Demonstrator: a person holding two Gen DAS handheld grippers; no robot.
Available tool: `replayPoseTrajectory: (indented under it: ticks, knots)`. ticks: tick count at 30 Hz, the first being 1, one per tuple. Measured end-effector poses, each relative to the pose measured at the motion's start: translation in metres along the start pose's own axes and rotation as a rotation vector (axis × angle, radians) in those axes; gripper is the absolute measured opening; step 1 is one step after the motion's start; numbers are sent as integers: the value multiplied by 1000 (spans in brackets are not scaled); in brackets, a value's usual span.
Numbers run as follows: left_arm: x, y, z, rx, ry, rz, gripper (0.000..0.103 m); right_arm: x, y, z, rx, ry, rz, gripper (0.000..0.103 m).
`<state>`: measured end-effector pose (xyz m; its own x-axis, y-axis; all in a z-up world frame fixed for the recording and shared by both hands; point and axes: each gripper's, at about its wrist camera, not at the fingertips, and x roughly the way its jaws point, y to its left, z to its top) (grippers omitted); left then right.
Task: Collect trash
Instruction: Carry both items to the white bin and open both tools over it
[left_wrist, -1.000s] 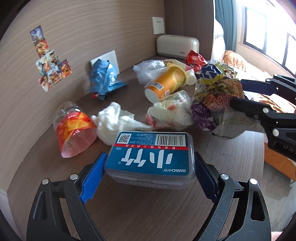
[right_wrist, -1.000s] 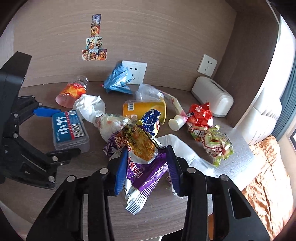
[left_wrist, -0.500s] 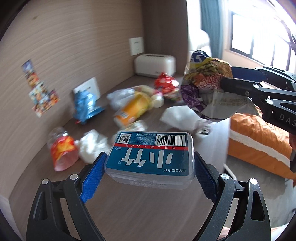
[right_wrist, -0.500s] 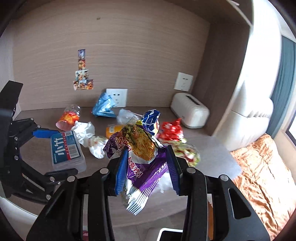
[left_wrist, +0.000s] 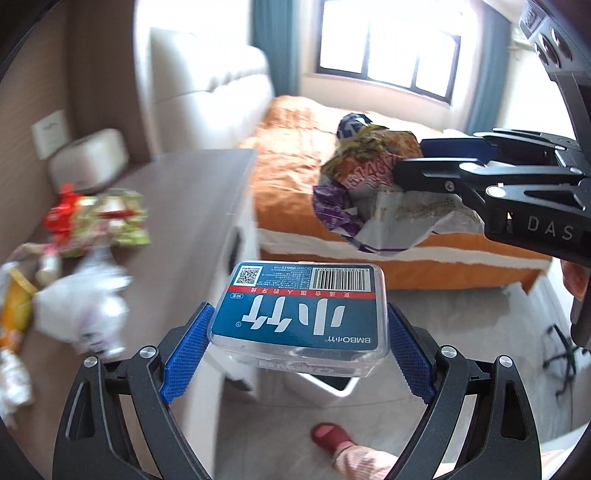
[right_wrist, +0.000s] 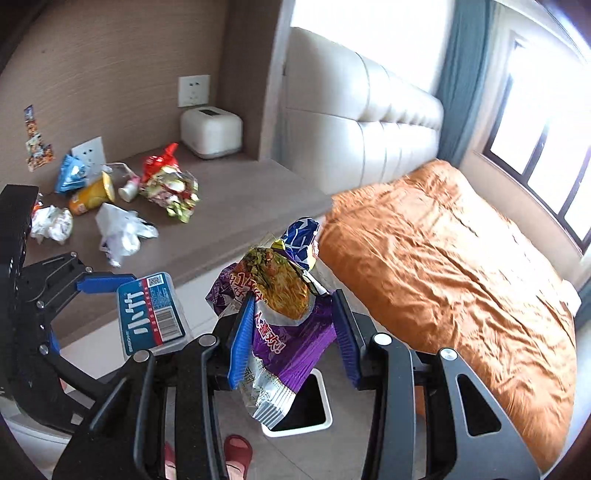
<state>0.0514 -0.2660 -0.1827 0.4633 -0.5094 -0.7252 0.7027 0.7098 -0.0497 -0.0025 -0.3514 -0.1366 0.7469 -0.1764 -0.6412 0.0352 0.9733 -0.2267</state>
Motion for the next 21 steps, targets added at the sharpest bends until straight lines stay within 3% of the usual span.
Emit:
replayPoseTrajectory:
  ticks: [8, 18, 19, 21]
  knots:
    - [141, -40, -18, 21, 142, -128, 88, 80, -39, -54, 65, 123, -46, 43]
    - [292, -55, -73, 40, 299, -168, 91, 217, -63, -134, 69, 287, 7, 44]
    - [306, -56, -79, 34, 267, -173, 93, 228, -62, -142, 62, 307, 19, 47]
    - [325, -58, -91, 39, 283, -176, 98, 249, -59, -157, 47, 334, 13, 76]
